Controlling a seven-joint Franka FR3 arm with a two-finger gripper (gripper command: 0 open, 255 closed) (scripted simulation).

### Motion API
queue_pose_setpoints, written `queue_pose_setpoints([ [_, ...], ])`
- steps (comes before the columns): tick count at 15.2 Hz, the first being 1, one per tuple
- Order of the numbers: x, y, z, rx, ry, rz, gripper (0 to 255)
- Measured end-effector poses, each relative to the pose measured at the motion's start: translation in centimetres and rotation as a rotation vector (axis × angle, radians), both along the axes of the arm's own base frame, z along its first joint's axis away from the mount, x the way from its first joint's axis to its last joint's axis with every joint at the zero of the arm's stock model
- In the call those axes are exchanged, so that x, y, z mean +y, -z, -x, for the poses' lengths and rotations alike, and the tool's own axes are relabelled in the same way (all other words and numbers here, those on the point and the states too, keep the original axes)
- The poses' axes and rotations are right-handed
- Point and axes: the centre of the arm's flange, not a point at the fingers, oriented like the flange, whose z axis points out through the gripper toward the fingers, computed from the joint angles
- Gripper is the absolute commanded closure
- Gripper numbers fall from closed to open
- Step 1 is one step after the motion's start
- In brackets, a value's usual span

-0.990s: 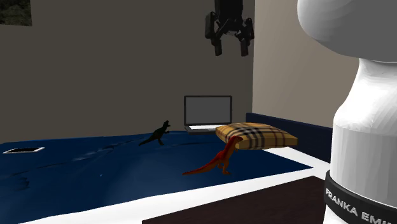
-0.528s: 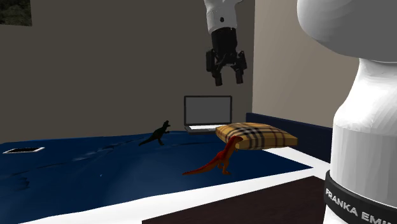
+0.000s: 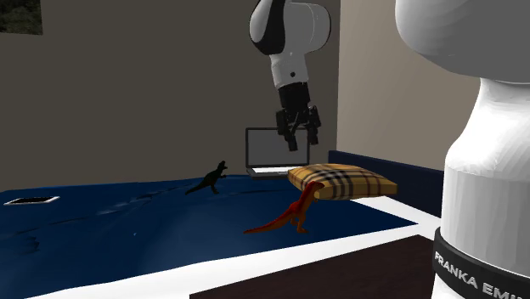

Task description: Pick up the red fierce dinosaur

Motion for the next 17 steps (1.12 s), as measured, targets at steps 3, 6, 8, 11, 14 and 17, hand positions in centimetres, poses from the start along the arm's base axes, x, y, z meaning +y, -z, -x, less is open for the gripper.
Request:
queue_pose_setpoints([
  [3, -0.5, 3.4, -2.4, 0.025, -0.054, 0.013, 0],
  [6, -0.7, 6.9, -4.3, 0.050, -0.107, 0.025, 0],
  [8, -0.9, 9.1, -5.6, 0.067, -0.142, 0.034, 0],
  [11, -1.4, 12.9, -7.7, 0.091, -0.196, 0.047, 0],
  [14, -1.6, 16.4, -9.3, 0.113, -0.241, 0.057, 0],
  [17, -1.8, 18.2, -9.4, 0.117, -0.250, 0.058, 0],
])
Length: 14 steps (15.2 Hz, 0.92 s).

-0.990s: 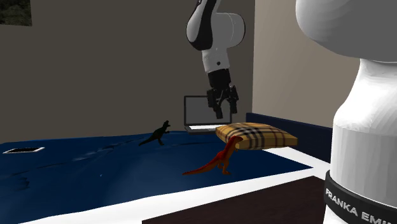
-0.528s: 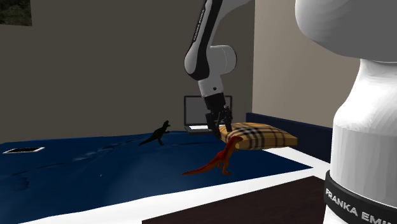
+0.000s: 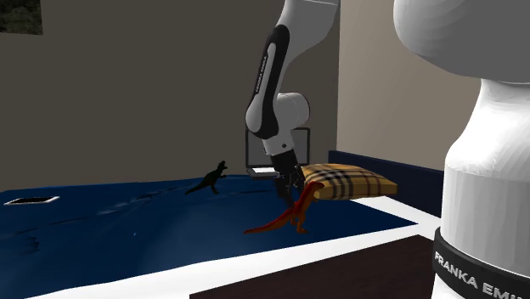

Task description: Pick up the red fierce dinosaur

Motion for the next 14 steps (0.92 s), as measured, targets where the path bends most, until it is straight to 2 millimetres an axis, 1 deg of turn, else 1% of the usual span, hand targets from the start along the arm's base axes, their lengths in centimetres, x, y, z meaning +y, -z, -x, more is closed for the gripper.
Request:
queue_pose_setpoints([
  [4, 0.1, 2.0, -0.1, 0.000, -0.001, 0.000, 0],
  [5, 0.0, 2.3, -0.1, 0.000, -0.001, 0.000, 0],
  [6, 0.0, 2.4, -0.1, 0.000, -0.001, 0.000, 255],
  [14, 0.1, 2.5, -0.1, 0.000, -0.001, 0.000, 255],
])
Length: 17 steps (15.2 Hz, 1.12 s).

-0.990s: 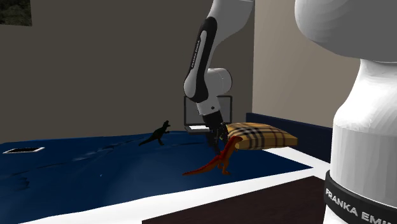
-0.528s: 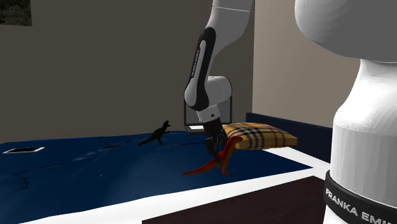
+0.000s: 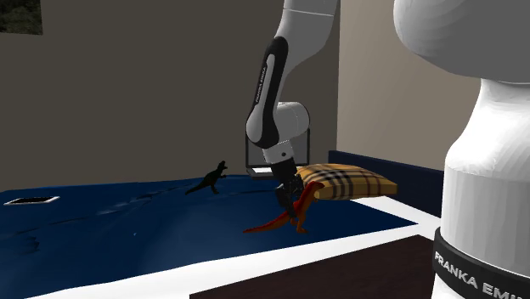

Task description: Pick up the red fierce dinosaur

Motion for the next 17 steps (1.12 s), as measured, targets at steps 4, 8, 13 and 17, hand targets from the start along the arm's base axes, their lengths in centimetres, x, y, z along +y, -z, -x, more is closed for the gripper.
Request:
queue_pose_setpoints([
  [4, 0.0, -0.7, 0.1, 0.000, 0.000, 0.000, 255],
  [8, -0.1, -2.5, 0.0, 0.000, 0.000, 0.000, 255],
  [13, -0.1, -5.2, 0.0, 0.000, 0.000, 0.000, 255],
  [17, -0.1, -7.3, 0.0, 0.000, 0.000, 0.000, 255],
])
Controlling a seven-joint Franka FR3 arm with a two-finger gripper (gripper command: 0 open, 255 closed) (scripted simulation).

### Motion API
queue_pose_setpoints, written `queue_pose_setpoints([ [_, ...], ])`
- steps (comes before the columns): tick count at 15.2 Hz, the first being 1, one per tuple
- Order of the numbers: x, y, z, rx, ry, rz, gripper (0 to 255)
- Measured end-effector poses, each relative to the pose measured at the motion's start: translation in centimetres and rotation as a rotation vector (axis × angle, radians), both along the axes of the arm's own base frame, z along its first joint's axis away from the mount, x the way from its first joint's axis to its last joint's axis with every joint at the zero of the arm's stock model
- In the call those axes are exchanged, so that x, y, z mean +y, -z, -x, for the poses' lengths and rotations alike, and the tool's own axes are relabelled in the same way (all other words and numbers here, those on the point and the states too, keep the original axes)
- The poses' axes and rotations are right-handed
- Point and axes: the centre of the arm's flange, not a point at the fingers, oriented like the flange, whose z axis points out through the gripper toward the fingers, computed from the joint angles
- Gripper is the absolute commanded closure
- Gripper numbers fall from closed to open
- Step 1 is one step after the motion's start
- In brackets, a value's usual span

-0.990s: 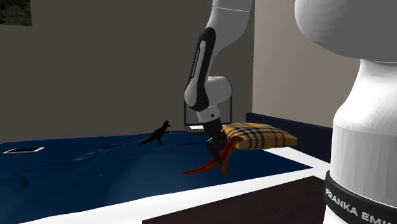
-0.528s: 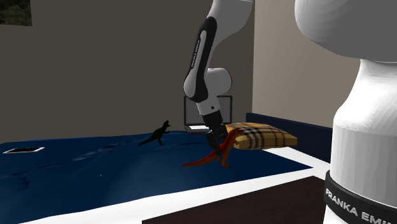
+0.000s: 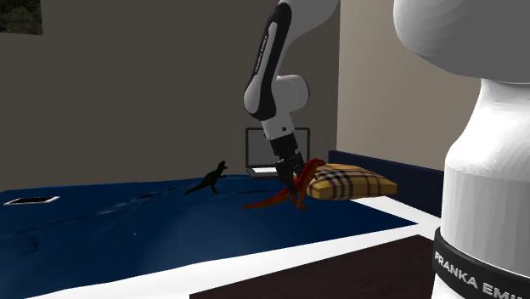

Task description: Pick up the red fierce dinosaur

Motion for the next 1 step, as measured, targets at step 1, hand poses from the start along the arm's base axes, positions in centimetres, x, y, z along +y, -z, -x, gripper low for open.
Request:
queue_pose_setpoints([
  [1, -0.03, -0.30, 0.03, 0.000, 0.000, 0.000, 255],
])
